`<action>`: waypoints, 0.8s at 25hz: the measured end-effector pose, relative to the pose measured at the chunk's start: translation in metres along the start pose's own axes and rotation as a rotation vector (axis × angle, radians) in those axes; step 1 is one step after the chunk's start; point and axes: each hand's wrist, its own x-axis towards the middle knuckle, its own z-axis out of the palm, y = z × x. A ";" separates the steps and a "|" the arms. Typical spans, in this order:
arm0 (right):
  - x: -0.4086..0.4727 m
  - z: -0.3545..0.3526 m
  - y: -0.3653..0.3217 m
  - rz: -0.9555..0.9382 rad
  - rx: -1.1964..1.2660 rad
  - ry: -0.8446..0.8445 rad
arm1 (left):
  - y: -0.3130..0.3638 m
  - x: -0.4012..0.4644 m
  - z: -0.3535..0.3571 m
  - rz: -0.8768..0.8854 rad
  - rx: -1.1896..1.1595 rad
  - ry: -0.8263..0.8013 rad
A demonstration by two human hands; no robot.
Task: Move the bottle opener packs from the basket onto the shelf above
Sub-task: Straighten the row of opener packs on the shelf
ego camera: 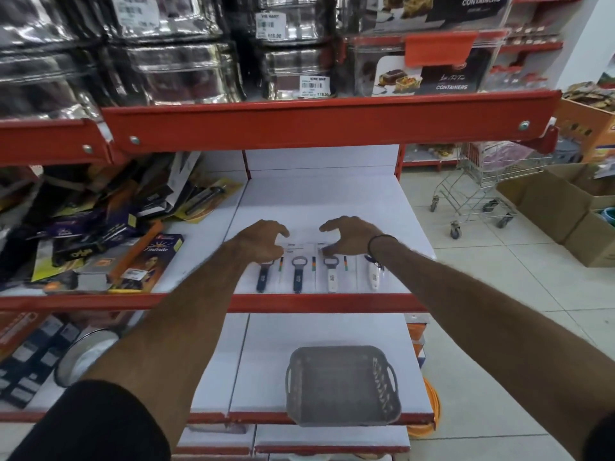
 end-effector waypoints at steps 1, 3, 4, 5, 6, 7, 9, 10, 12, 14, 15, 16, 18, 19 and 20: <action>0.000 0.007 -0.010 -0.001 0.012 -0.062 | -0.005 -0.005 -0.001 -0.009 0.037 -0.060; -0.001 0.020 -0.026 -0.011 0.000 -0.124 | -0.016 -0.012 -0.002 -0.018 0.093 -0.162; 0.000 0.027 -0.032 -0.022 -0.029 -0.137 | -0.021 -0.016 -0.001 -0.017 0.093 -0.199; 0.000 0.032 -0.036 -0.035 -0.057 -0.144 | -0.023 -0.019 0.000 -0.021 0.075 -0.221; 0.001 0.036 -0.040 -0.041 -0.078 -0.150 | -0.027 -0.022 0.001 -0.019 0.058 -0.228; 0.002 0.038 -0.043 -0.036 -0.083 -0.154 | -0.028 -0.023 0.001 -0.008 0.058 -0.231; 0.003 0.038 -0.048 -0.030 -0.084 -0.161 | -0.031 -0.025 0.000 0.011 0.080 -0.242; 0.002 0.036 -0.049 -0.031 -0.092 -0.167 | -0.032 -0.024 -0.001 0.021 0.093 -0.249; -0.002 0.034 -0.054 -0.044 -0.113 -0.180 | -0.034 -0.023 -0.001 0.032 0.101 -0.254; -0.003 0.031 -0.057 -0.043 -0.116 -0.184 | -0.034 -0.023 0.000 0.044 0.115 -0.251; -0.003 0.030 -0.058 -0.037 -0.111 -0.188 | -0.034 -0.022 0.000 0.053 0.127 -0.250; -0.004 0.030 -0.059 -0.031 -0.110 -0.191 | -0.034 -0.021 0.000 0.064 0.141 -0.250; -0.003 0.029 -0.061 -0.022 -0.110 -0.195 | -0.033 -0.019 -0.002 0.078 0.162 -0.254; -0.003 0.028 -0.062 -0.018 -0.104 -0.193 | -0.033 -0.017 -0.003 0.080 0.174 -0.257; -0.004 0.027 -0.061 -0.017 -0.094 -0.189 | -0.031 -0.015 -0.004 0.082 0.187 -0.259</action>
